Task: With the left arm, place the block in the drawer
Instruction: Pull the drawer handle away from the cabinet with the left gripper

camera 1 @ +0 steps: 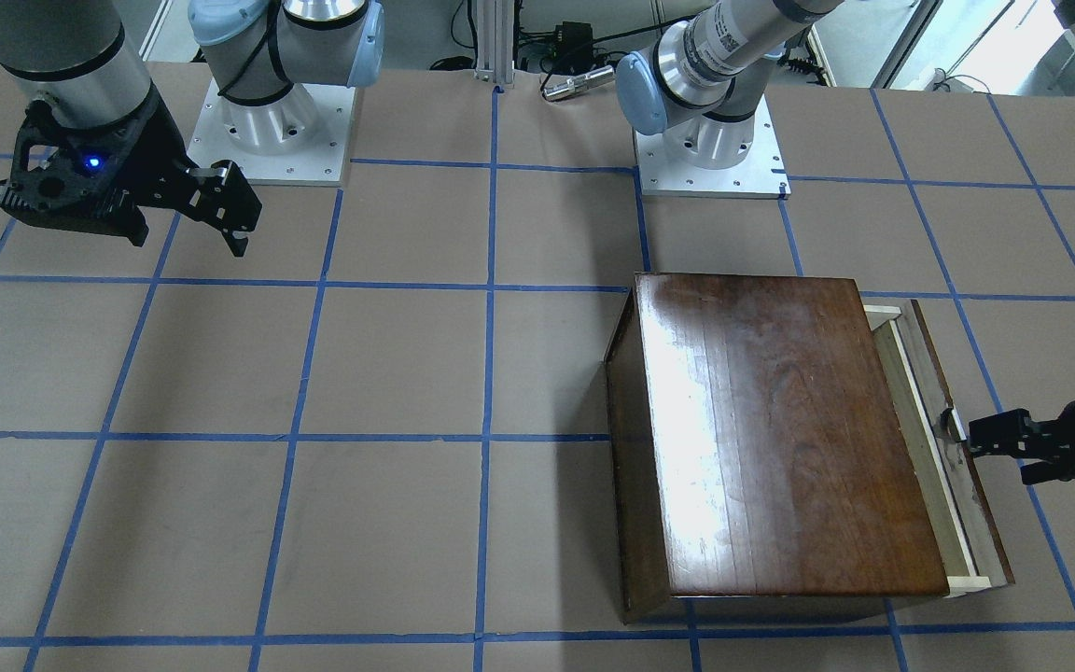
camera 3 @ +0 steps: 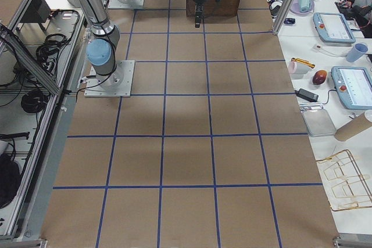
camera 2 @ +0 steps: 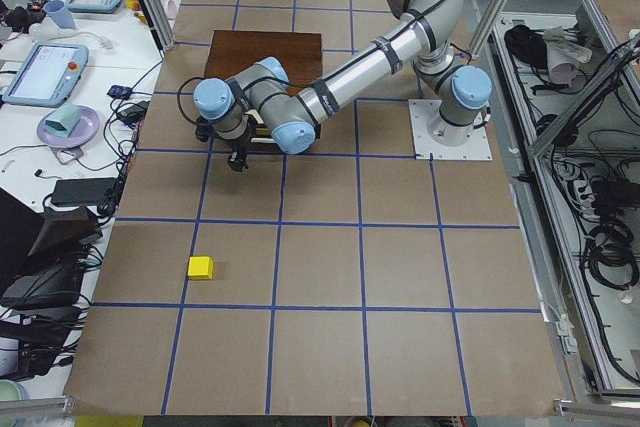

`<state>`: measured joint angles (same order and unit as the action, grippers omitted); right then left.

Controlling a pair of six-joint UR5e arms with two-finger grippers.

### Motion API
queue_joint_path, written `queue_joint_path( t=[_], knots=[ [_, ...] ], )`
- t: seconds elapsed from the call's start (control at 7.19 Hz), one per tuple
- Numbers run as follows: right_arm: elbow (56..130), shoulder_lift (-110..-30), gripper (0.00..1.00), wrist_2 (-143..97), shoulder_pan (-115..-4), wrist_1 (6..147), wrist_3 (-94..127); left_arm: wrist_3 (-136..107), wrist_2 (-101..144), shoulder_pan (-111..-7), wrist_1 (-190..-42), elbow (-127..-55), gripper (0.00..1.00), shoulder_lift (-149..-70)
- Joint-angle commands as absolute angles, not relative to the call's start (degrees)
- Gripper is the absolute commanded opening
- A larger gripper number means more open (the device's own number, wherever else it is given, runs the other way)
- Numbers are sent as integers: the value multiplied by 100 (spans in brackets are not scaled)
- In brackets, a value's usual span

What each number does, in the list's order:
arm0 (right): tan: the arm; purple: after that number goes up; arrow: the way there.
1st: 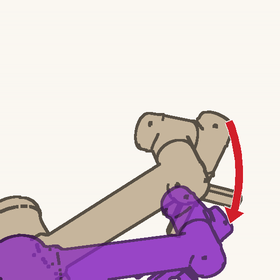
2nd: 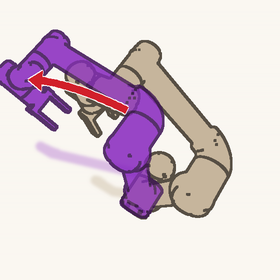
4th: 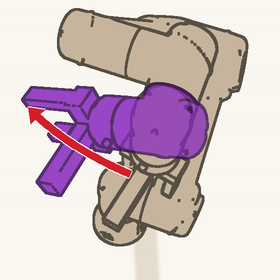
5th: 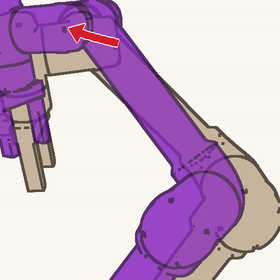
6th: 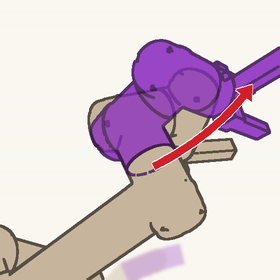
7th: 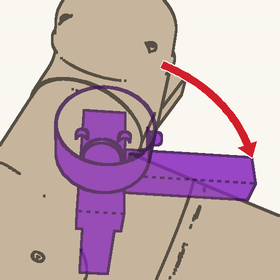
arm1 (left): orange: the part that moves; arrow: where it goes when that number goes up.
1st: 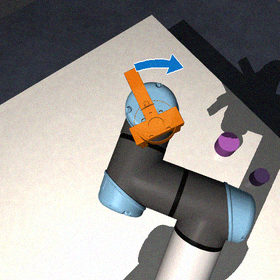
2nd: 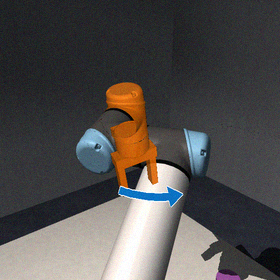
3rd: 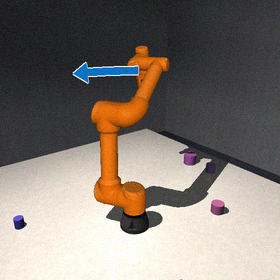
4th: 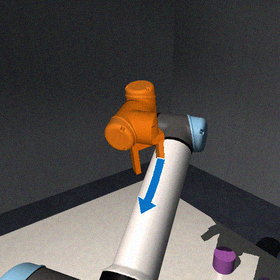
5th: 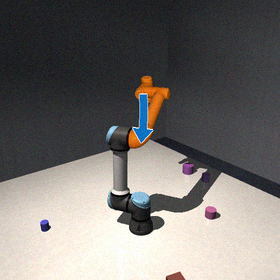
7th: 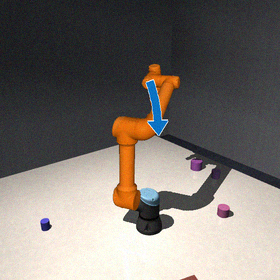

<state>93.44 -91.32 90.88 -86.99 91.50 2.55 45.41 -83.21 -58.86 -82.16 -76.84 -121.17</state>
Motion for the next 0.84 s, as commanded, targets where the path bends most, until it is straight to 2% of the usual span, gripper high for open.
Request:
queue_joint_path(
  t=[0.0,0.7],
  knots=[
    [9343,-9132,100,9088,-8701,9149,255,4544,-8350,-5880,-8200,-7673,100,-12146],
    [9343,-9132,100,9088,-8701,9149,255,4562,-8420,-5880,-8209,-7453,100,-12234]
  ],
)
